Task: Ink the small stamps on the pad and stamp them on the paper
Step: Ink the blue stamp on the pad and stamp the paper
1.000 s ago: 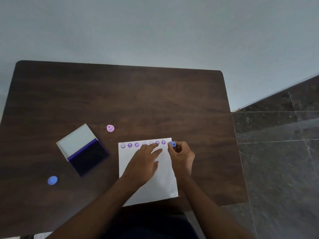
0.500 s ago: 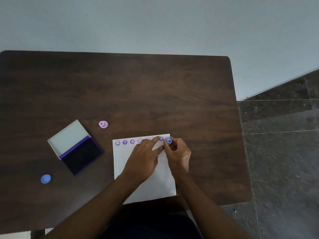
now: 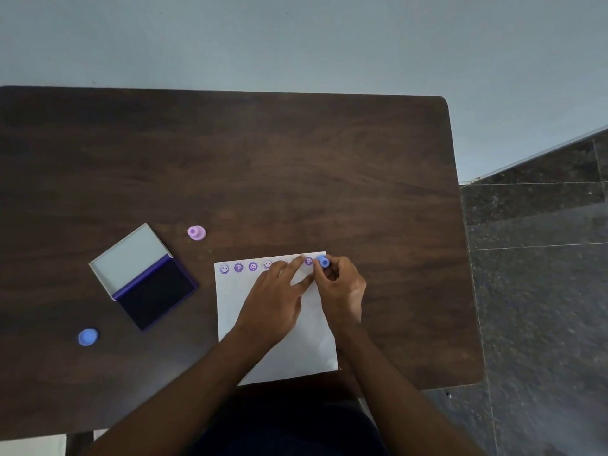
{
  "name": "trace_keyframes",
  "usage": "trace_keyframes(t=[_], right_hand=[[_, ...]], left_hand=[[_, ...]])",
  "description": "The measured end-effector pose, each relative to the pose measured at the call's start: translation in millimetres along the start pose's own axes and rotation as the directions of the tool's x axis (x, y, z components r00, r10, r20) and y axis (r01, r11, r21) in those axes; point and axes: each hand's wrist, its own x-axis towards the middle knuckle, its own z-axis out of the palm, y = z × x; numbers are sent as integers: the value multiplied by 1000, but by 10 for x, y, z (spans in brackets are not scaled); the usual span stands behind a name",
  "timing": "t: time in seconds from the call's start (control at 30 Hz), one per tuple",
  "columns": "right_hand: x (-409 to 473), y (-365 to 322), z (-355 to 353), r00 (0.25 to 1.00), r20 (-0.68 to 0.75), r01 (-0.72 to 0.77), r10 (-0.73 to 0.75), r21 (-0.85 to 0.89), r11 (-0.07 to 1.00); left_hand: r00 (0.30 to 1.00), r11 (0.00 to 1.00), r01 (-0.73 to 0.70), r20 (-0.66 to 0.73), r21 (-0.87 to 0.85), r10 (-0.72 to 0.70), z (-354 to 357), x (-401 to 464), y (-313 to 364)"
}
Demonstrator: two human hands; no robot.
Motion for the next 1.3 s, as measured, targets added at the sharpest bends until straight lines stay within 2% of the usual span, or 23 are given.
trace_keyframes(t=[0.63,1.0,1.3], right_hand=[[-18,-54,22,1000,7,-18,18,-4,1000],[52,-127,18,994,72,-79,82,-54,995],[49,-170,7,992,106,-53,63,-95,994]], left_hand=[[1000,1000,0,31,28,0,28,-37,-2],[999,999,11,40,39,-13,-5,-13,-21],[999,999,15,41,30,-16,-24,-34,-14]])
